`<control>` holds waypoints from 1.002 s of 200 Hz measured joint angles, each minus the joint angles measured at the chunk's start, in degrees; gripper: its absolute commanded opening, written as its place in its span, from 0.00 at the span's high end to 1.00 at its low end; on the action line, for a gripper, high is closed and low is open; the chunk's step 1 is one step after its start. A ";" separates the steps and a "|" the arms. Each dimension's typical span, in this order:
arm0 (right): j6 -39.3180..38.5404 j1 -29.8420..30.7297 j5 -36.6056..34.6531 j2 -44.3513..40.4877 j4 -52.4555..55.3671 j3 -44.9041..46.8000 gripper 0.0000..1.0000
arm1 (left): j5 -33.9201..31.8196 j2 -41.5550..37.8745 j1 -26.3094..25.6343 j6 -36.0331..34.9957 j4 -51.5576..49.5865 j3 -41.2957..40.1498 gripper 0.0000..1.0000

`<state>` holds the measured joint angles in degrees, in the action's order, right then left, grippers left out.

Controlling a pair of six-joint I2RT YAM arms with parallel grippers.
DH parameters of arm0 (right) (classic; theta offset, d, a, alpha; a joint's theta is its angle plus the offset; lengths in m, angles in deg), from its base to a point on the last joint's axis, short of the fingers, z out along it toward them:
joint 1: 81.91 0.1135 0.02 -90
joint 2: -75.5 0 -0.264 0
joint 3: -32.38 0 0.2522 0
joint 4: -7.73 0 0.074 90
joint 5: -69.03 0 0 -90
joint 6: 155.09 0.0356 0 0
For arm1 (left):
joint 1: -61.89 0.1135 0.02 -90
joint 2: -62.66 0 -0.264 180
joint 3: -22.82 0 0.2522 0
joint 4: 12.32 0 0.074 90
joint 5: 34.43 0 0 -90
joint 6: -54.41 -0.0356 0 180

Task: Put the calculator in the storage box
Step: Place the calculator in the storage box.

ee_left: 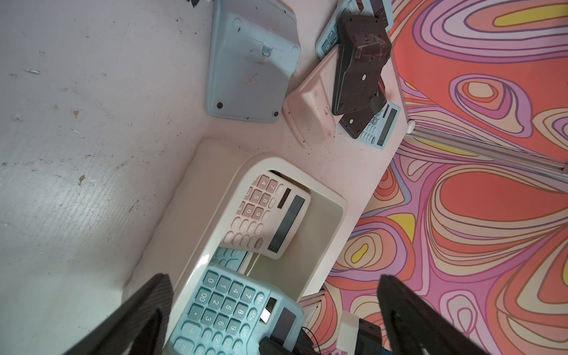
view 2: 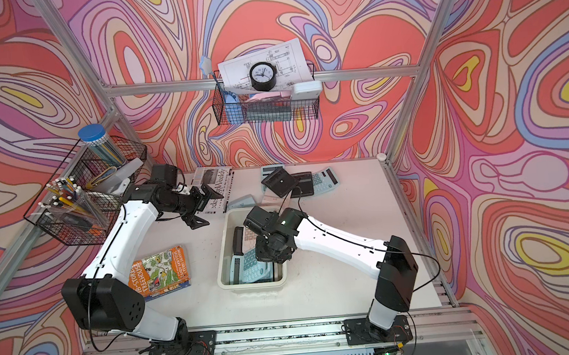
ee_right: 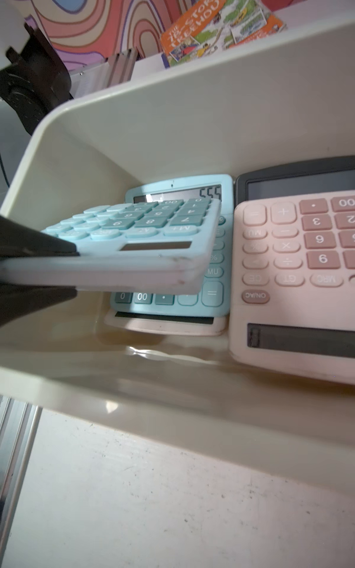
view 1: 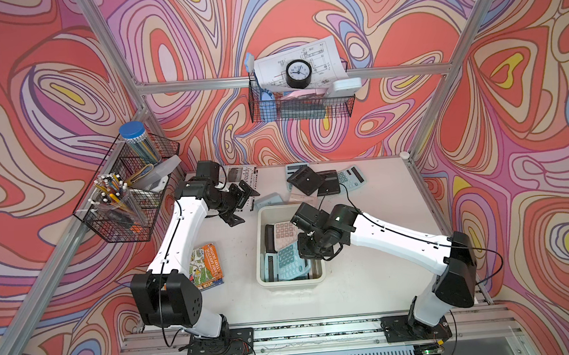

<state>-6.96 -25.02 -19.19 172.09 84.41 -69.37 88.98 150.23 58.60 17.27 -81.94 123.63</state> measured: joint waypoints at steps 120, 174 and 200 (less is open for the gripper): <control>2.62 0.57 -0.63 -0.83 -4.83 5.84 0.94 | 0.28 -2.51 0.00 0.13 -0.02 -2.95 0.02; 3.21 0.59 -0.72 -0.81 -2.82 5.42 0.78 | 0.24 -2.51 0.00 0.09 -0.07 -2.97 0.01; 3.43 0.59 -0.96 -0.79 0.26 4.39 0.76 | 0.17 -2.51 0.00 0.09 -0.15 -2.95 0.01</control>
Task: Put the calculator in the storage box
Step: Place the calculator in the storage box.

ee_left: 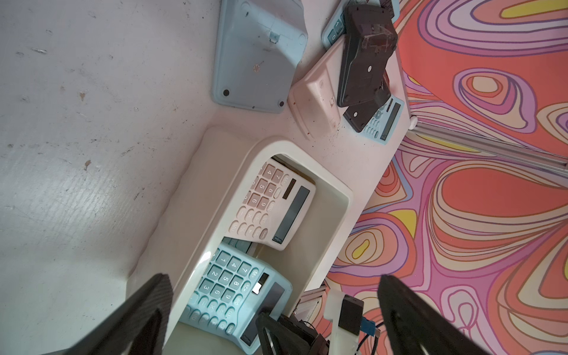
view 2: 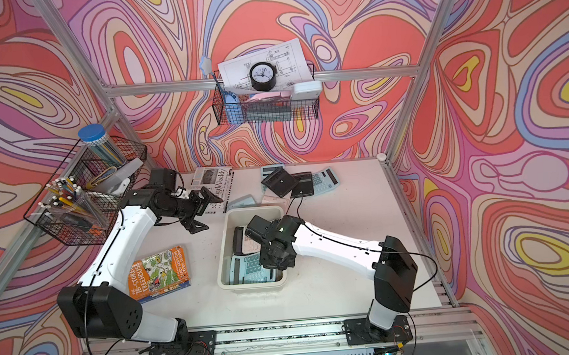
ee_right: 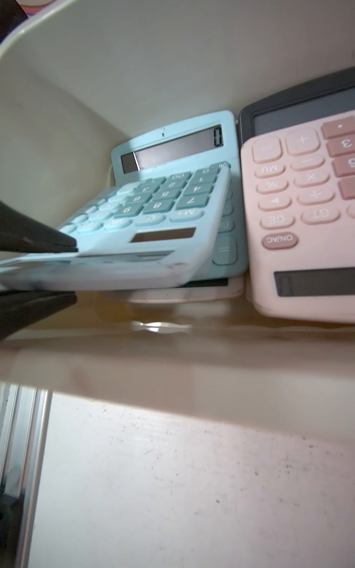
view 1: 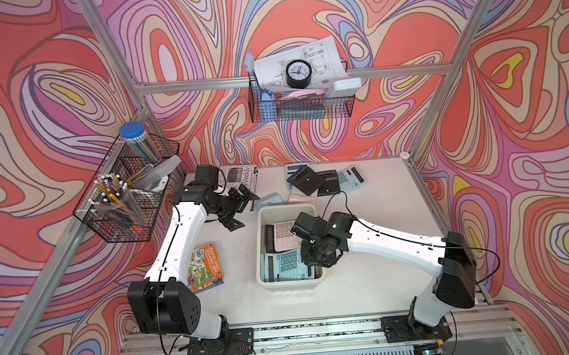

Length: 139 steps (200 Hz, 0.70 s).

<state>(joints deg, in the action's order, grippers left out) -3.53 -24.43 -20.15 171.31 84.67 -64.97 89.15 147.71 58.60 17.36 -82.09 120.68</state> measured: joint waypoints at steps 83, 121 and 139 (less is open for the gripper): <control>-4.04 -0.61 -1.92 2.93 7.08 -9.84 0.70 | -0.42 0.13 1.01 -0.02 -0.46 0.15 0.01; -7.98 -4.61 -1.90 3.43 8.52 -11.28 0.50 | -0.81 0.46 1.95 -0.85 -2.93 0.15 0.01; -9.66 -7.52 -1.73 3.43 8.52 -12.04 0.41 | -0.83 1.95 2.16 -2.27 -5.77 0.50 0.01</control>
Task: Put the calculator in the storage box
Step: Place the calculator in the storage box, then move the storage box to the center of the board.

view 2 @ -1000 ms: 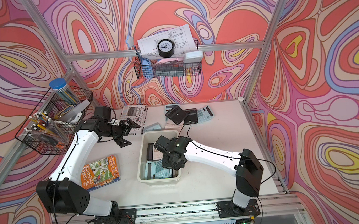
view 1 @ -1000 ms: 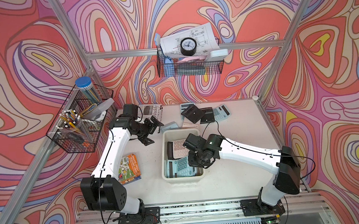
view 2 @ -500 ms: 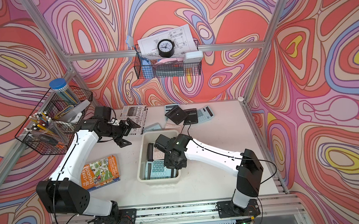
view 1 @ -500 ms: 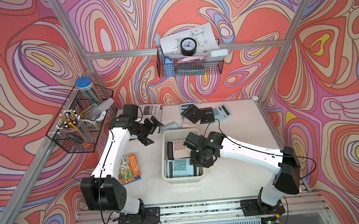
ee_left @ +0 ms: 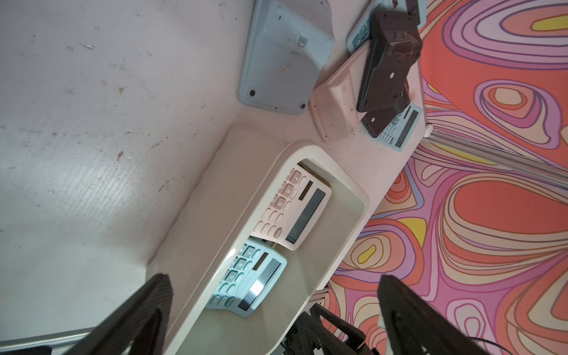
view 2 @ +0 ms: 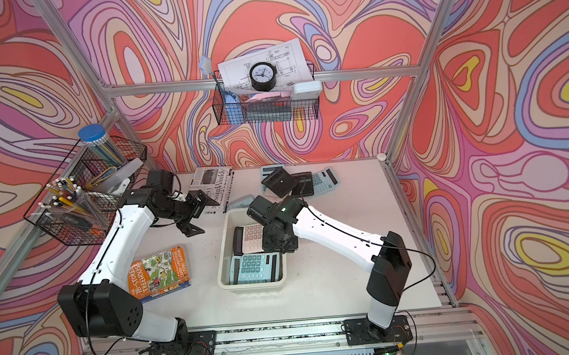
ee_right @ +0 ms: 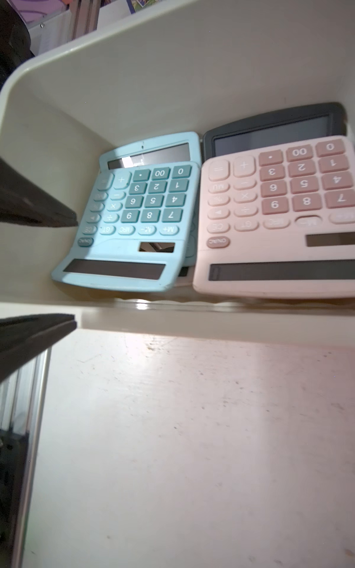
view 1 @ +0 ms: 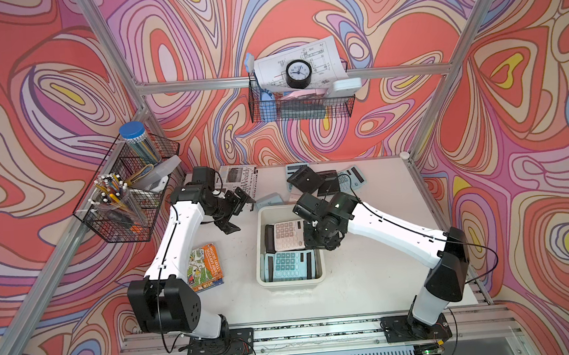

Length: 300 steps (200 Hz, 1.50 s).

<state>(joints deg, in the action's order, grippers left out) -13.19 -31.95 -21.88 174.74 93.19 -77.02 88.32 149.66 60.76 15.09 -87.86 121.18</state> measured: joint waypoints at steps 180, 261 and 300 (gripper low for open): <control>-21.49 -15.21 6.27 12.83 2.80 -4.50 0.58 | 2.12 14.01 -7.08 -5.92 -11.30 10.05 0.01; -27.39 -20.09 2.49 8.72 3.72 0.63 0.57 | 0.42 16.70 -6.93 -5.66 -11.21 14.84 0.01; -30.53 -23.12 0.39 8.52 3.85 0.98 0.57 | 0.00 18.99 -6.54 -5.66 -10.05 16.17 0.01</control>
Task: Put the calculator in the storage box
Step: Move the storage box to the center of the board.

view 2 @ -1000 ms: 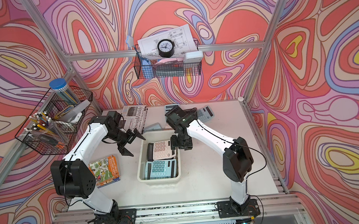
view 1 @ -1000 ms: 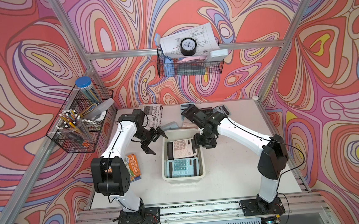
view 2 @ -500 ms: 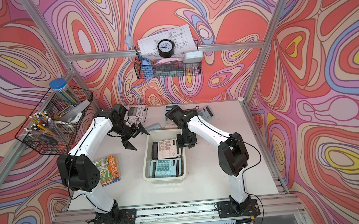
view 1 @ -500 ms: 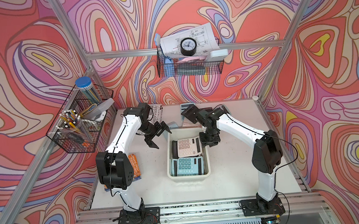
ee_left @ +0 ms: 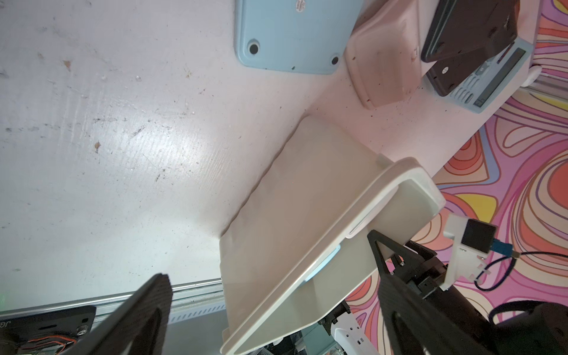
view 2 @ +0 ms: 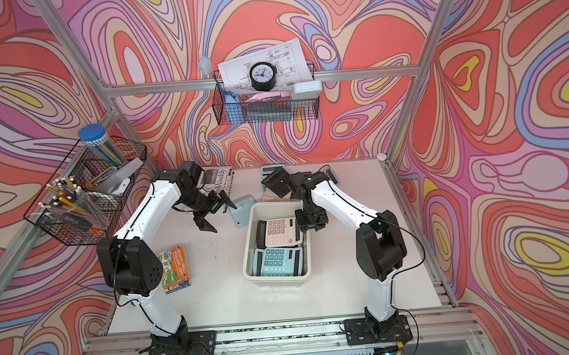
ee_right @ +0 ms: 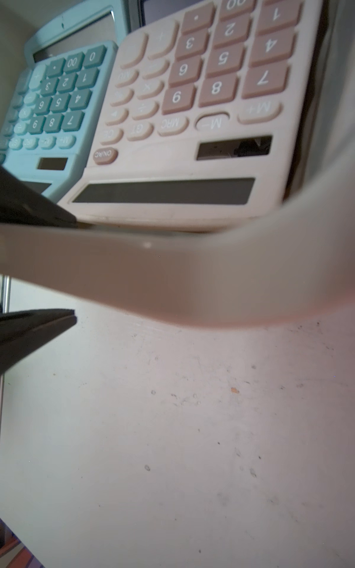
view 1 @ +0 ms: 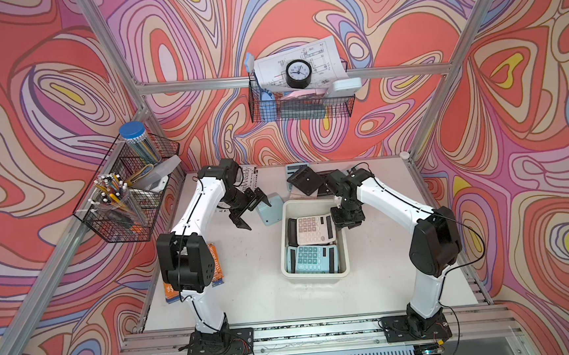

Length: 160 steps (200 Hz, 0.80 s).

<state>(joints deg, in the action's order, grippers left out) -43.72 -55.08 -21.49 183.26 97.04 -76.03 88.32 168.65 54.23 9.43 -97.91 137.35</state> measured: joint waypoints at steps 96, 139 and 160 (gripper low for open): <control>-2.89 -5.81 6.23 -1.07 -1.18 -6.78 0.35 | -3.72 4.48 1.75 -1.66 15.45 -2.62 0.01; 0.35 -5.75 13.42 -1.68 -3.54 -12.44 0.29 | -5.88 4.52 2.01 -3.93 28.24 -9.18 0.02; 0.92 -5.75 15.41 -1.66 -3.13 -15.02 0.29 | -6.08 5.55 2.01 -4.52 34.18 -11.61 0.03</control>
<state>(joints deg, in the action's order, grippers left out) -42.81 -60.82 -6.08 181.60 93.92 -91.05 82.25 174.20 56.24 4.90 -63.73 125.75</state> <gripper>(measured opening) 0.714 0.981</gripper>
